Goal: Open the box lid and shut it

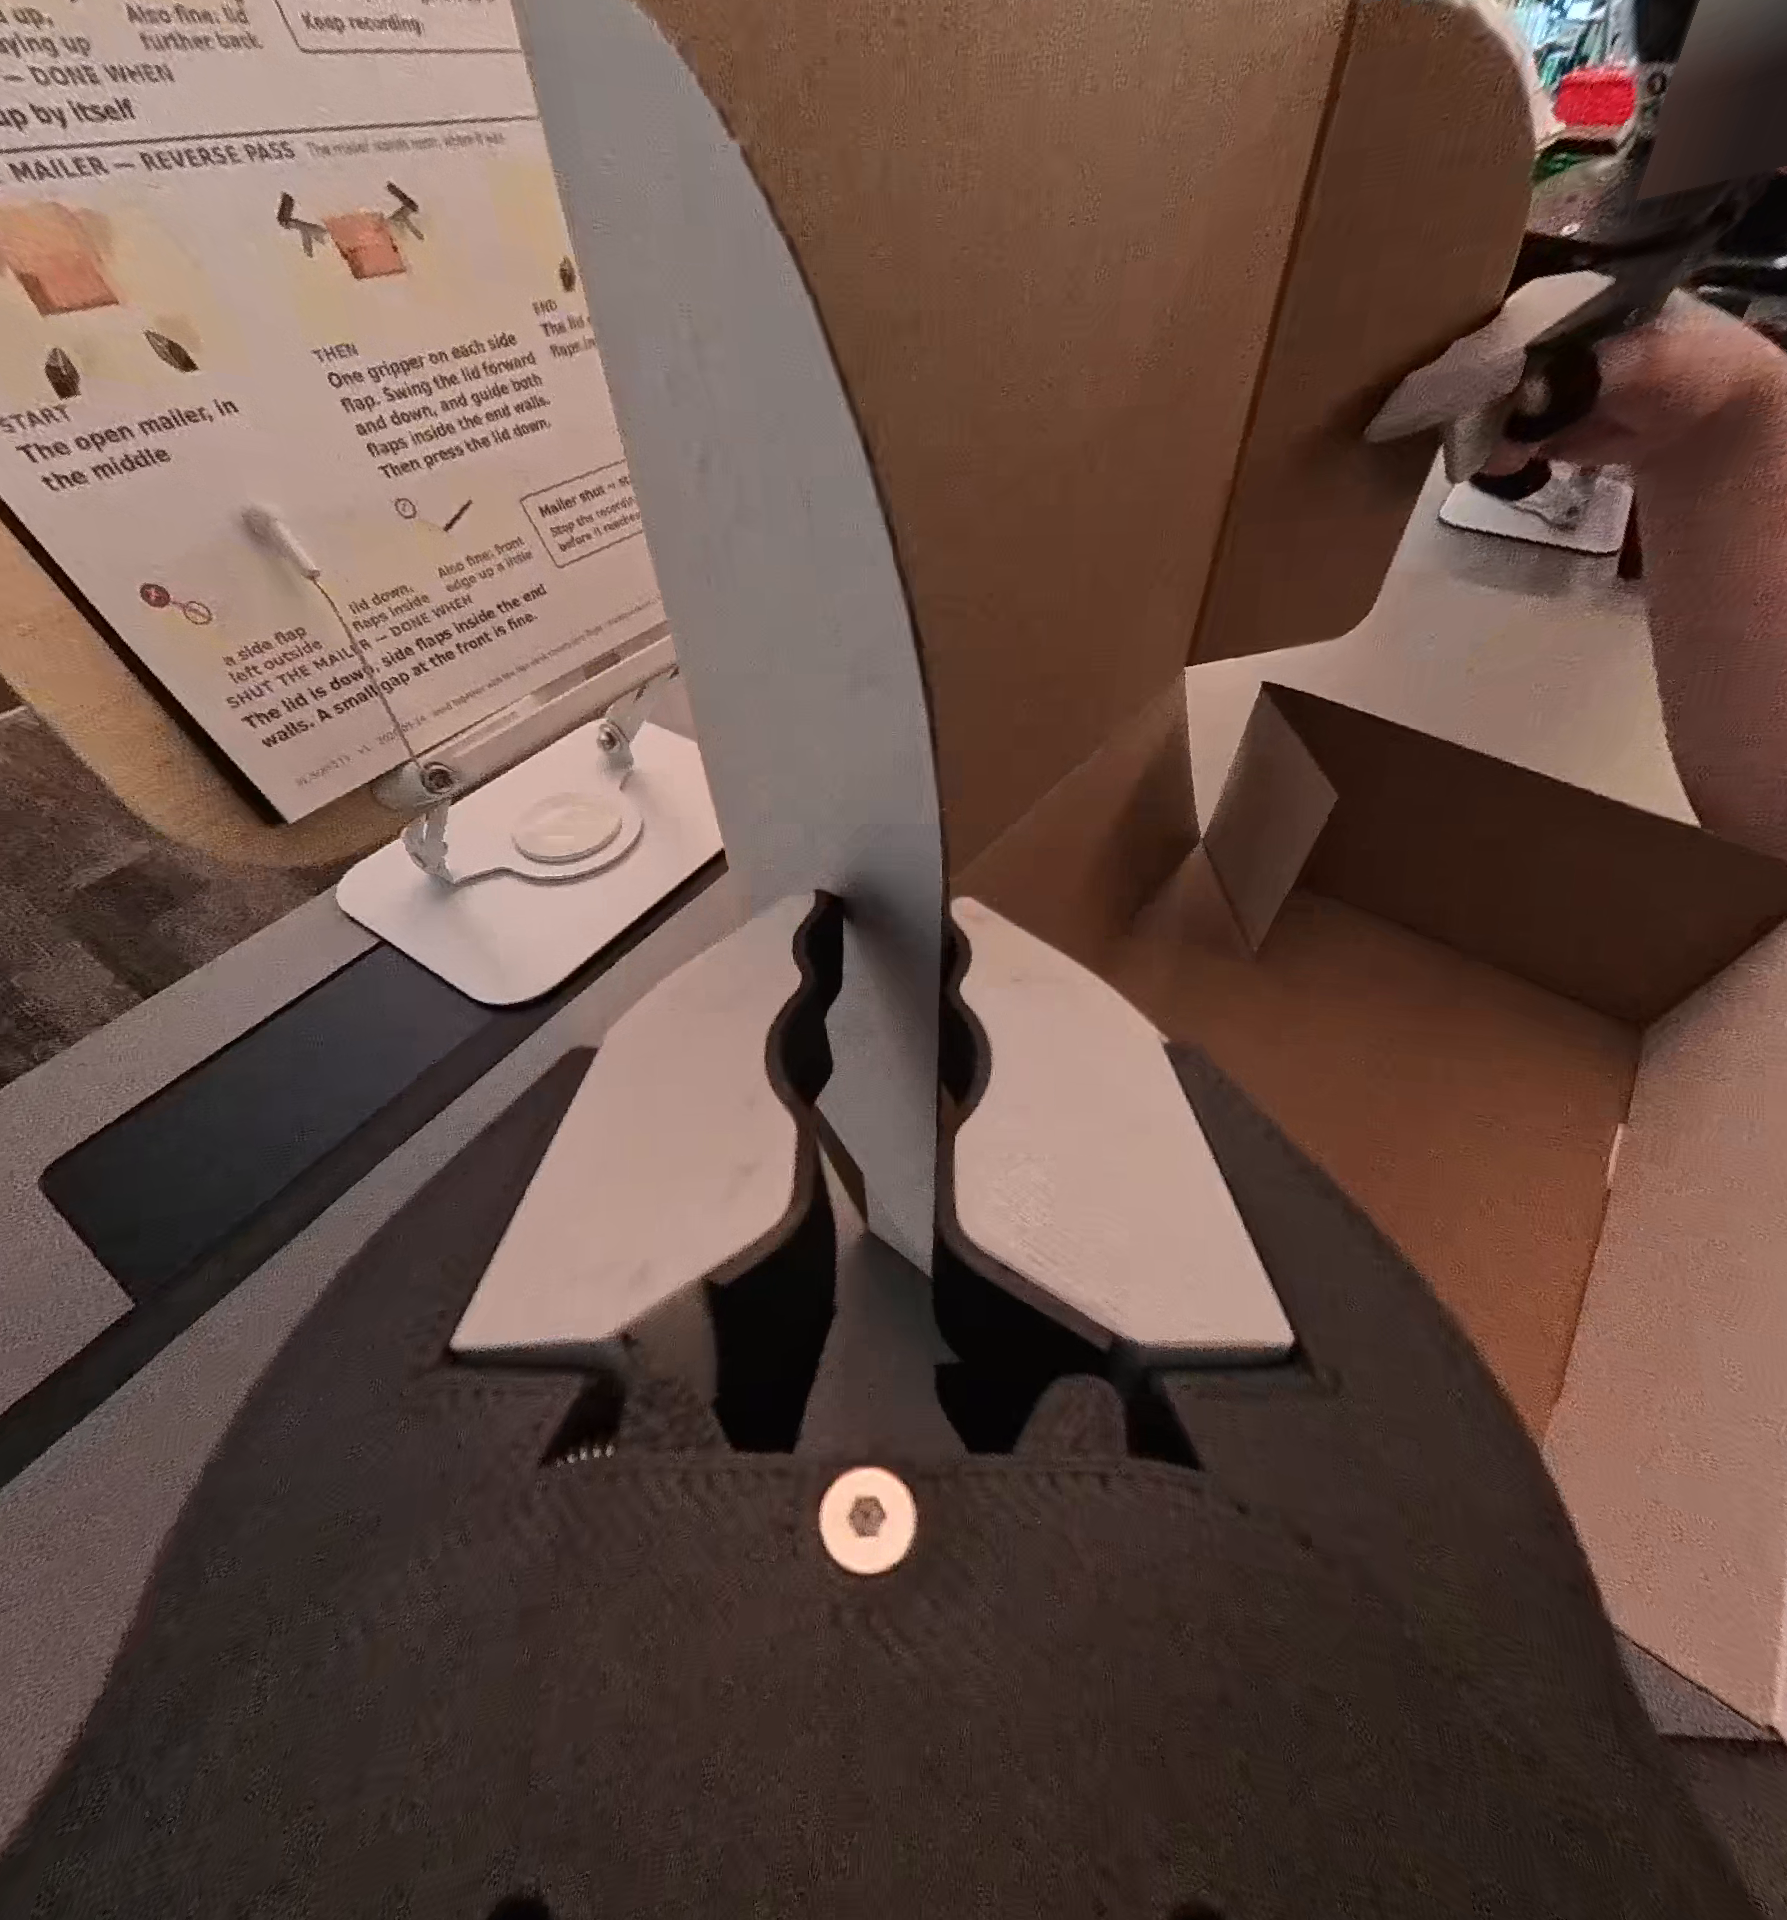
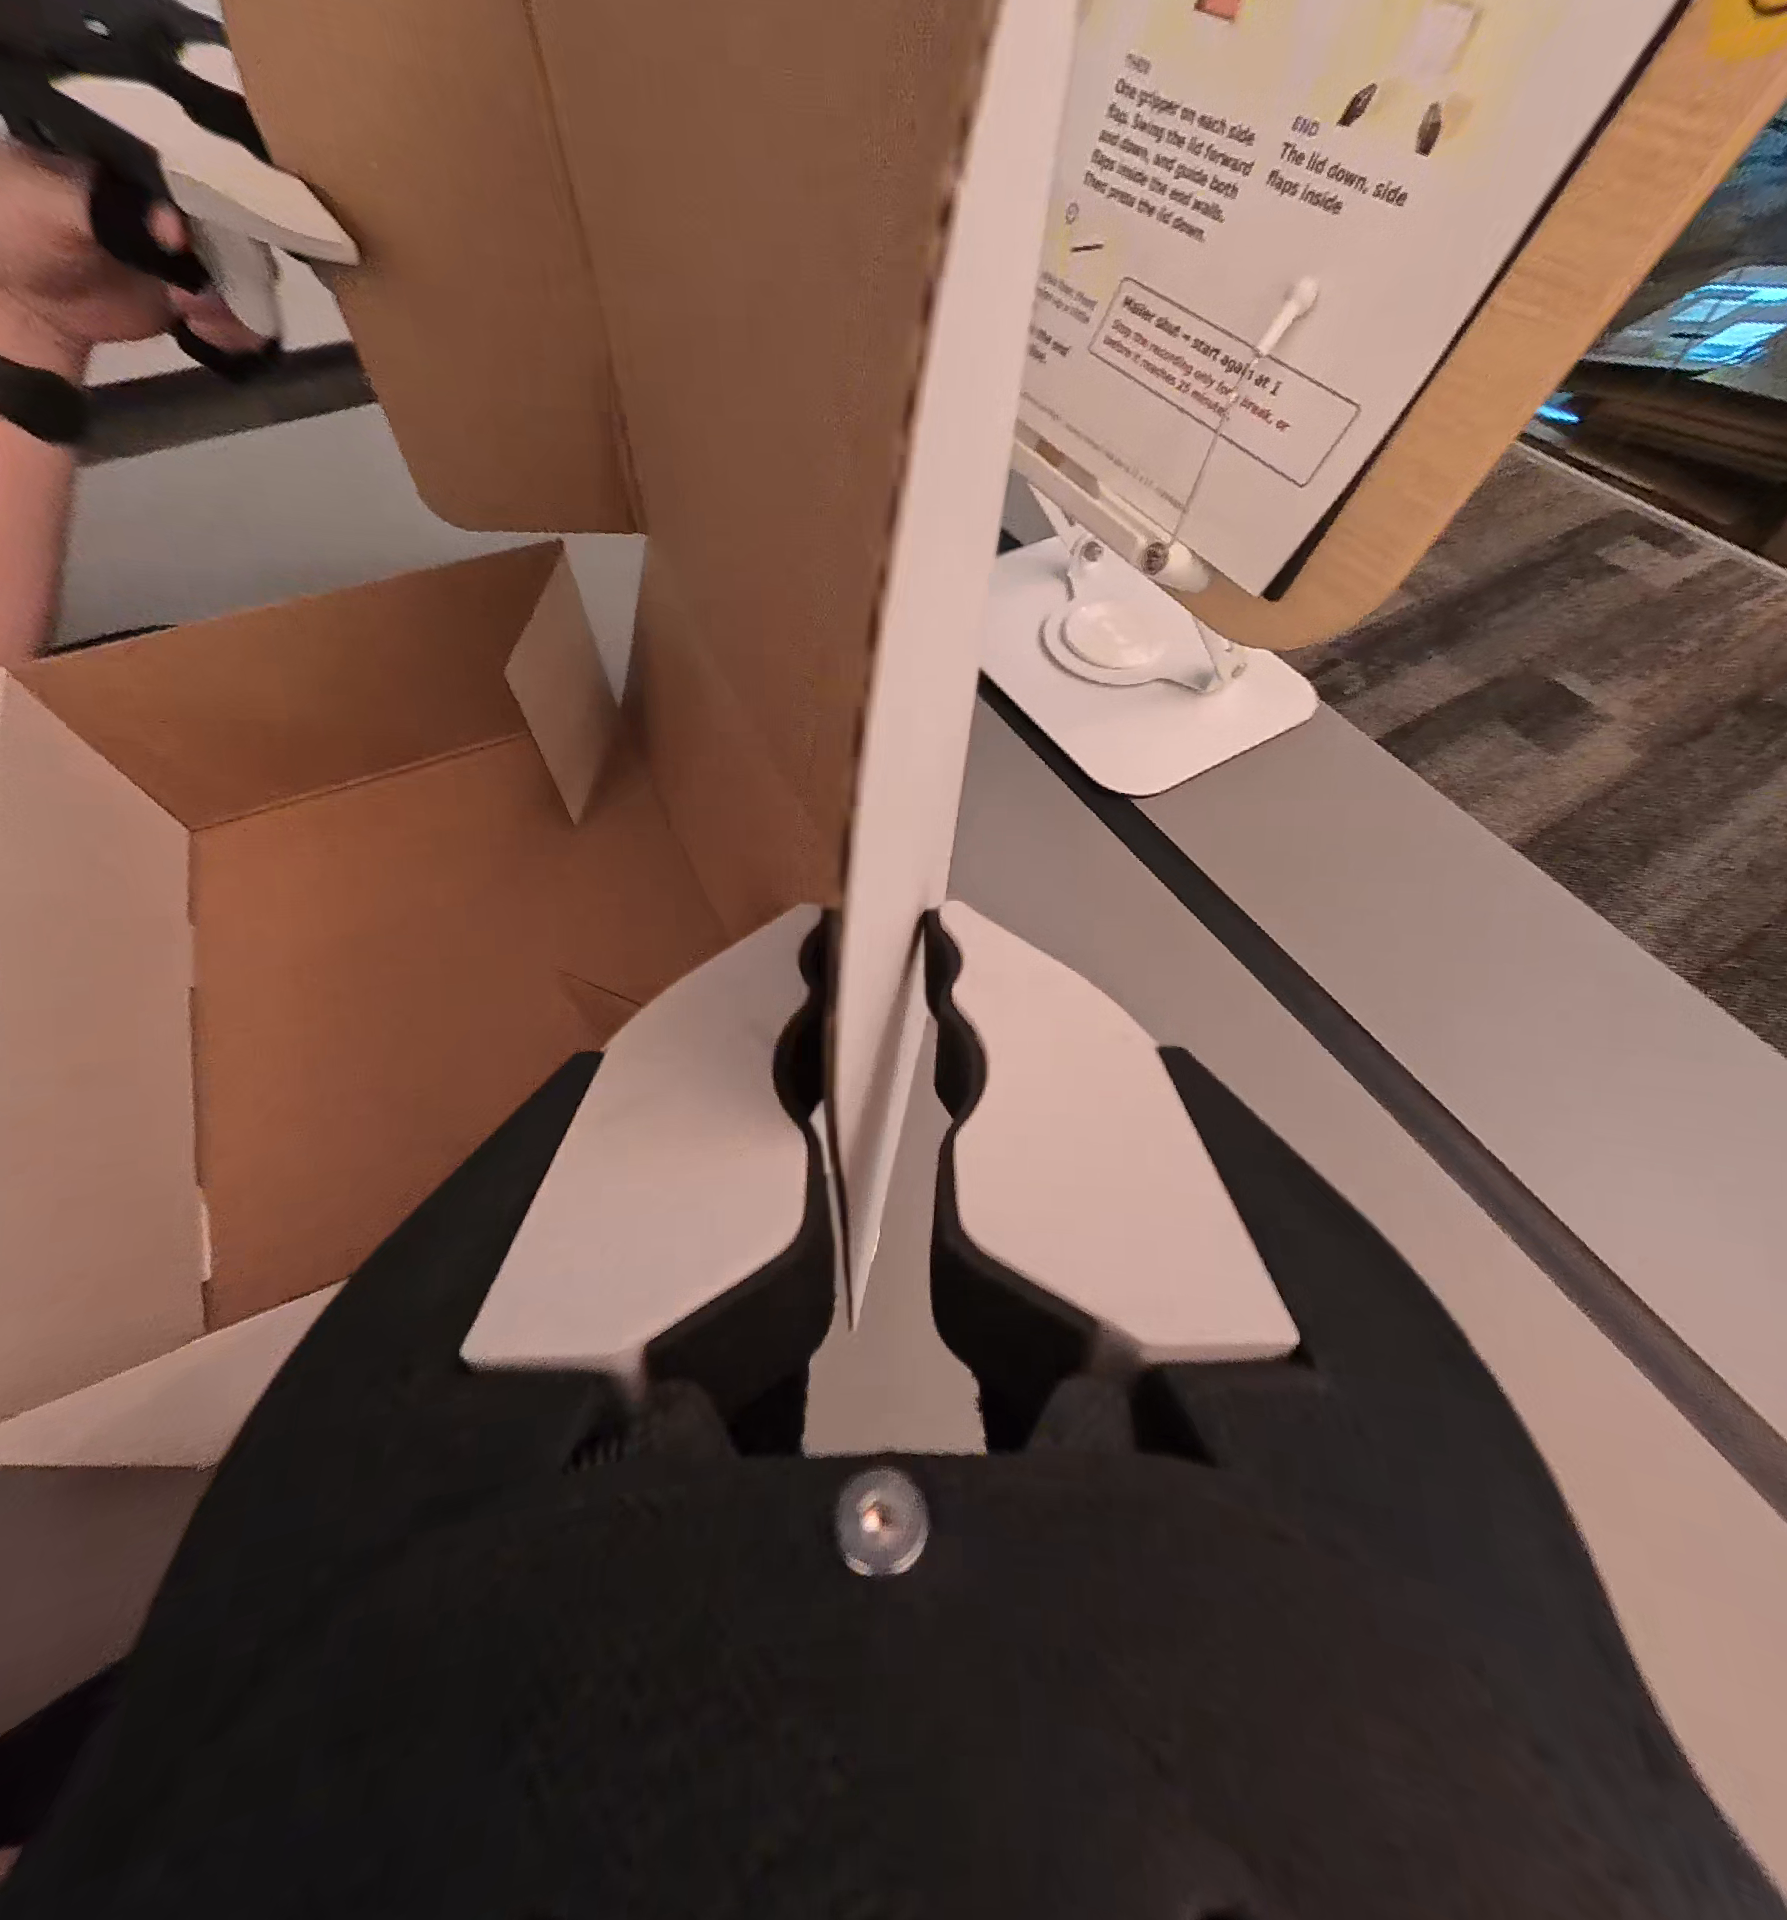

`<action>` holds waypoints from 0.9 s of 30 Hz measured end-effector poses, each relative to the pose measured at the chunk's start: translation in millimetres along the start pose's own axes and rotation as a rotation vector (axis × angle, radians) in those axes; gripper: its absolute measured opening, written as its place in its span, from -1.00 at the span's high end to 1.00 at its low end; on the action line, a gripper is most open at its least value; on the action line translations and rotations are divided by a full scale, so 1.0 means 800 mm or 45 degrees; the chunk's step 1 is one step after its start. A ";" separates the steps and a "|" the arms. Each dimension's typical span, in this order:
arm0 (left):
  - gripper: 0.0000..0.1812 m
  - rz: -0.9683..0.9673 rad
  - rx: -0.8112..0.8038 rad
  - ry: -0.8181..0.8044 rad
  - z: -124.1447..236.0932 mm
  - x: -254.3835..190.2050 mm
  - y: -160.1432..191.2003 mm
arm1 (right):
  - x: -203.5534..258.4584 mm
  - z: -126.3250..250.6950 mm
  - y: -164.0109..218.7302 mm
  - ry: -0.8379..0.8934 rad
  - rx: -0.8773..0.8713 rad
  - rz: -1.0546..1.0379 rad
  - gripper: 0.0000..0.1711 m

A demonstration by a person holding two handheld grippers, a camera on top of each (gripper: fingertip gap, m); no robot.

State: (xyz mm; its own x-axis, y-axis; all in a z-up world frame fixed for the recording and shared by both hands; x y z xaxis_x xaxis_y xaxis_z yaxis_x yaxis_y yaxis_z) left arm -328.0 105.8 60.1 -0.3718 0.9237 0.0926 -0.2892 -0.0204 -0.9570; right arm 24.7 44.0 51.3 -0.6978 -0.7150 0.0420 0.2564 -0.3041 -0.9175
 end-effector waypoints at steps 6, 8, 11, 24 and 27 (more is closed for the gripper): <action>0.89 0.021 0.083 -0.078 0.005 0.008 0.005 | -0.008 0.000 0.004 0.039 0.031 -0.053 0.81; 0.90 0.036 0.090 -0.081 0.008 0.009 0.005 | -0.008 -0.003 0.007 0.031 0.047 -0.063 0.87; 0.90 0.048 0.119 -0.093 0.014 0.009 0.007 | -0.008 -0.009 0.005 0.033 0.053 -0.087 0.88; 0.82 0.140 0.410 -0.248 0.005 -0.030 0.003 | 0.022 -0.025 -0.011 0.199 0.192 -0.541 0.66; 0.79 0.120 0.508 -0.248 0.000 -0.043 0.010 | 0.029 -0.025 -0.004 0.308 0.285 -0.539 0.66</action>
Point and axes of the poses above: each gripper's, where its closed fingertips meet, z back along the fingers, y out of its underside, x = y × z across the jaws, the point moved 1 cm from there along z, back along the fingers, and after that the axes turned 4 degrees about -z, right-handed, at the moved point
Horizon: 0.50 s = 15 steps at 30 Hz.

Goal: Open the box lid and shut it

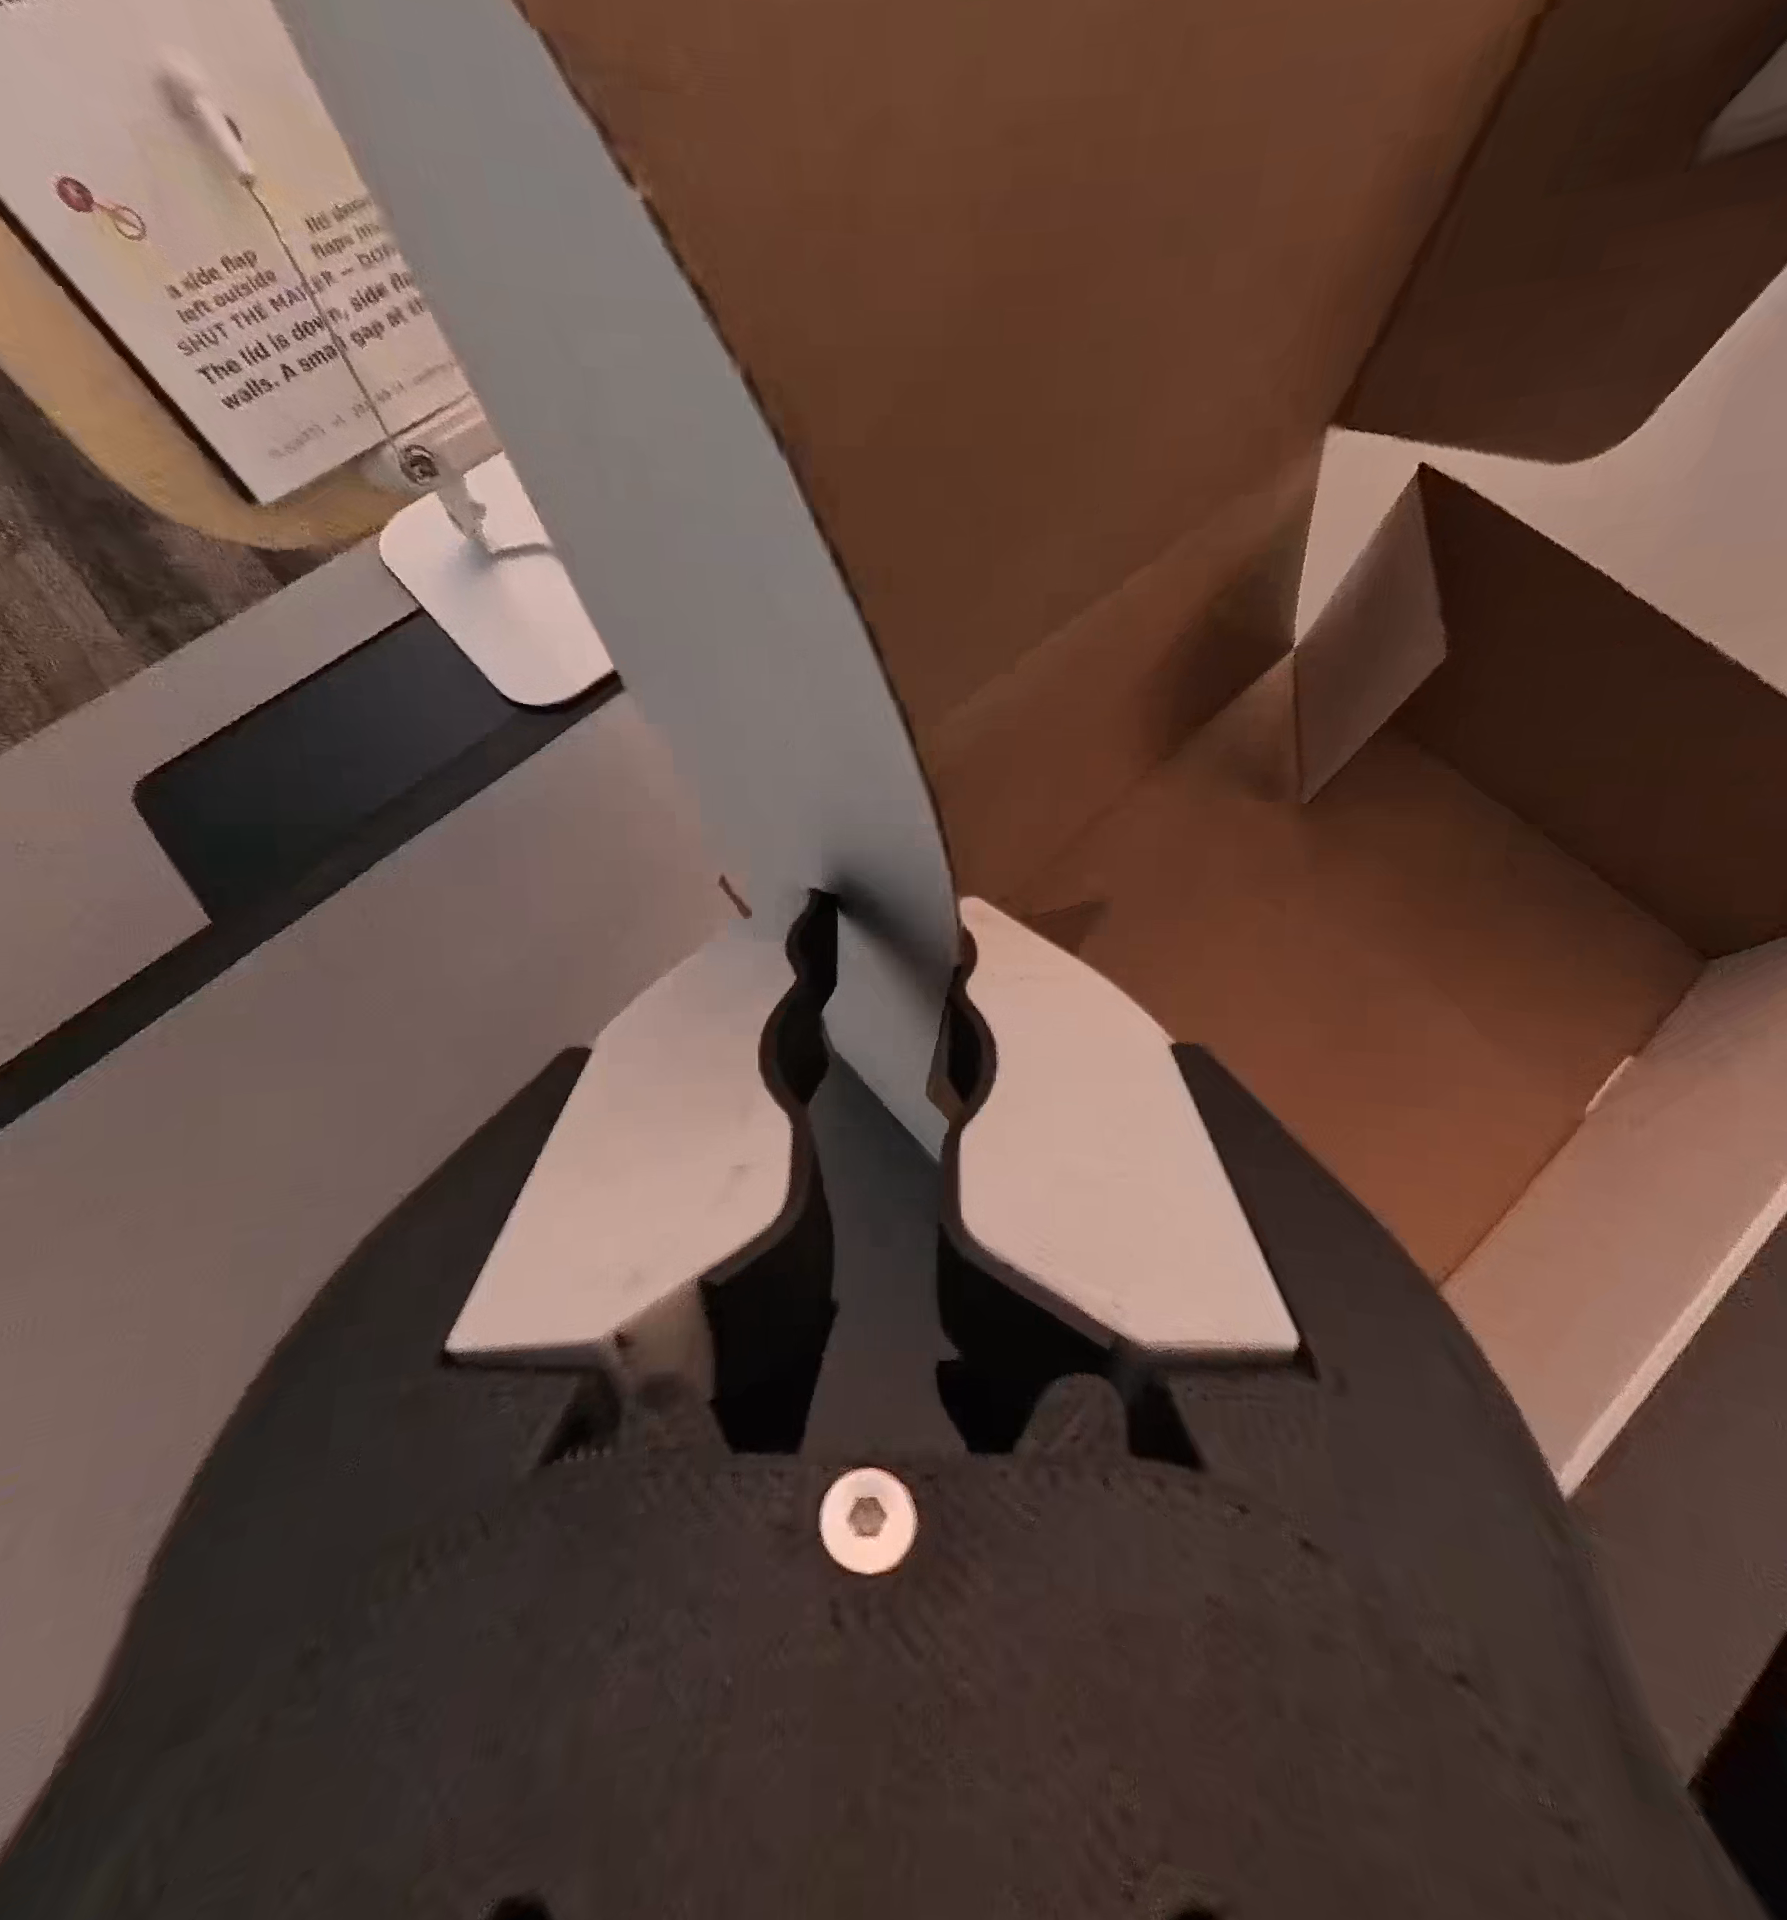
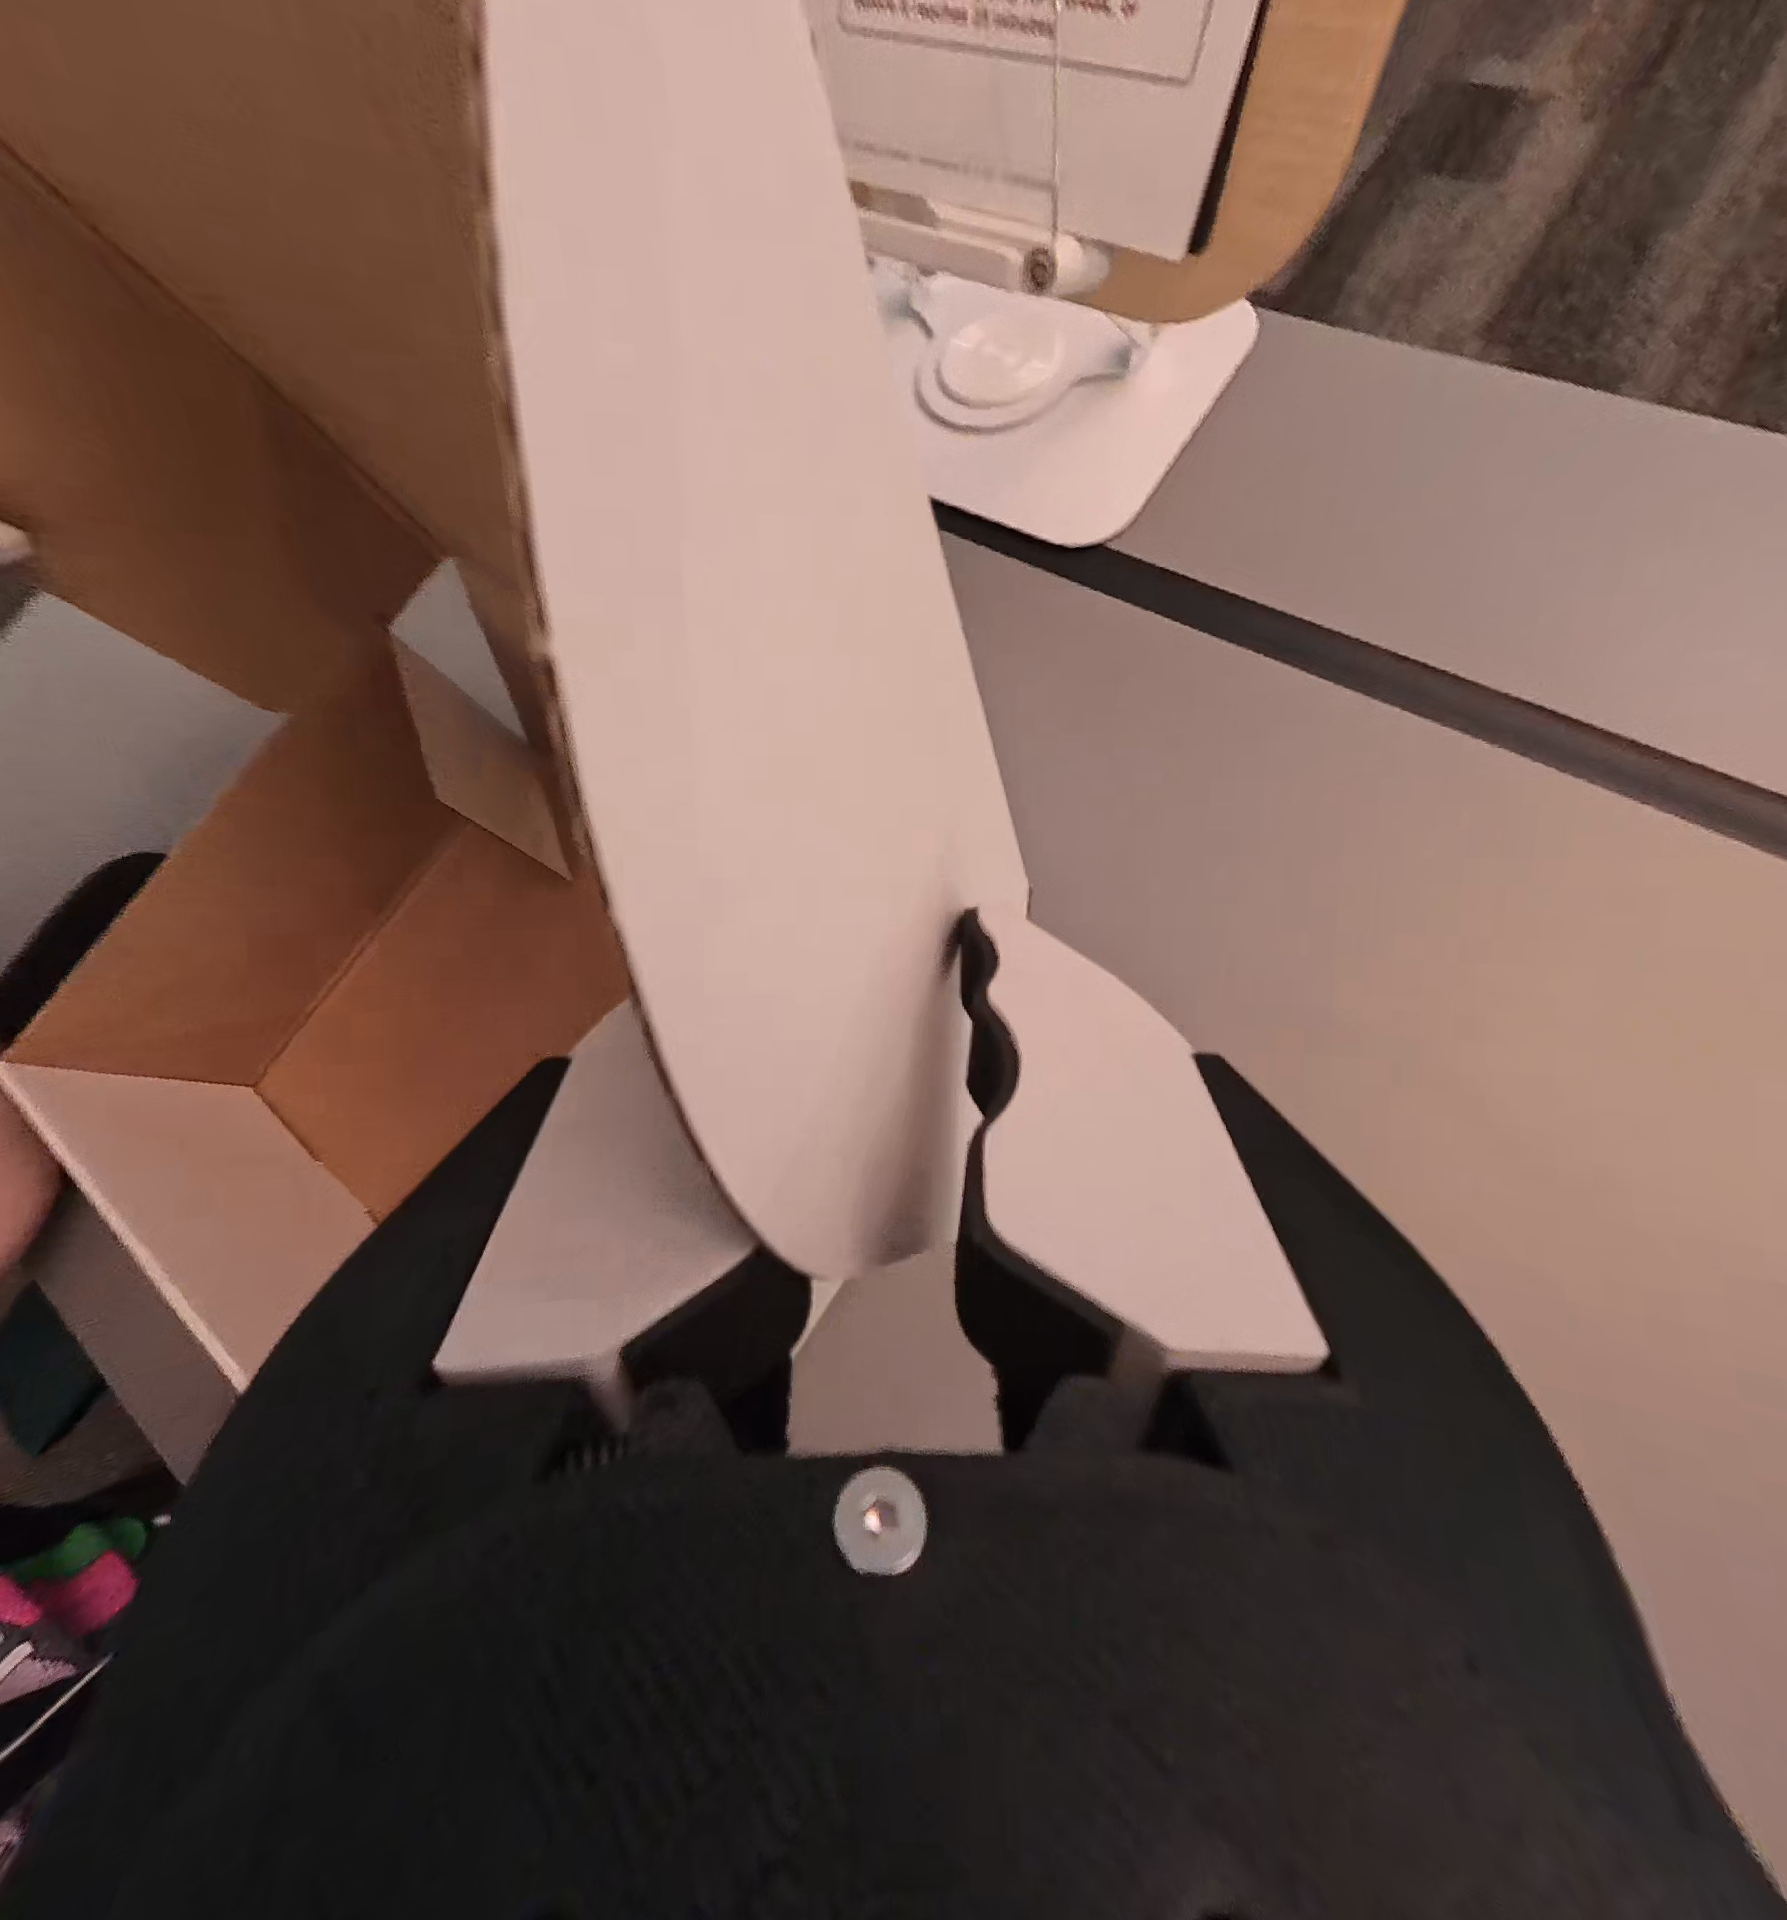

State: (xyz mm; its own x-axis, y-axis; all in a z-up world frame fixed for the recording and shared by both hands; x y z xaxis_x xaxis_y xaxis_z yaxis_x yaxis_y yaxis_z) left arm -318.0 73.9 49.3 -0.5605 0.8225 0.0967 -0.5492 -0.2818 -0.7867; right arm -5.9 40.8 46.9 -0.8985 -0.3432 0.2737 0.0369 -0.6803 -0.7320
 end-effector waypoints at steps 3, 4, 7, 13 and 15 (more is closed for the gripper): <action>0.80 -0.058 0.078 -0.045 -0.001 -0.002 0.008 | 0.005 -0.001 0.007 0.116 0.043 0.029 0.70; 0.81 -0.054 0.087 -0.054 -0.001 -0.002 0.009 | 0.005 -0.001 0.009 0.150 0.053 0.041 0.72; 0.86 -0.033 0.114 -0.090 0.001 0.002 0.012 | 0.003 0.000 0.016 0.208 0.096 0.055 0.76; 0.89 -0.023 0.116 -0.110 0.005 0.005 0.013 | -0.010 0.003 0.028 0.233 0.167 0.048 0.71; 0.89 -0.029 0.132 -0.112 0.005 0.005 0.016 | -0.012 0.003 0.030 0.221 0.187 0.055 0.70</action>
State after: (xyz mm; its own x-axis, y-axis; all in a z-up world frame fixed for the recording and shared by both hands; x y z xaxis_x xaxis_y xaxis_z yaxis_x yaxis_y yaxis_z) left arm -329.5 71.8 42.3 -0.5970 0.7840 0.1704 -0.6209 -0.3170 -0.7169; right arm 4.9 26.3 28.0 -0.9561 -0.2659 0.1233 0.1286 -0.7586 -0.6388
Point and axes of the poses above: each gripper's, where its closed fingertips meet, z back along the fingers, y out of its underside, x = y × z across the jaws, the point moved 1 cm from there along z, back along the fingers, and after that the axes turned 4 degrees about -z, right-handed, at the moved point
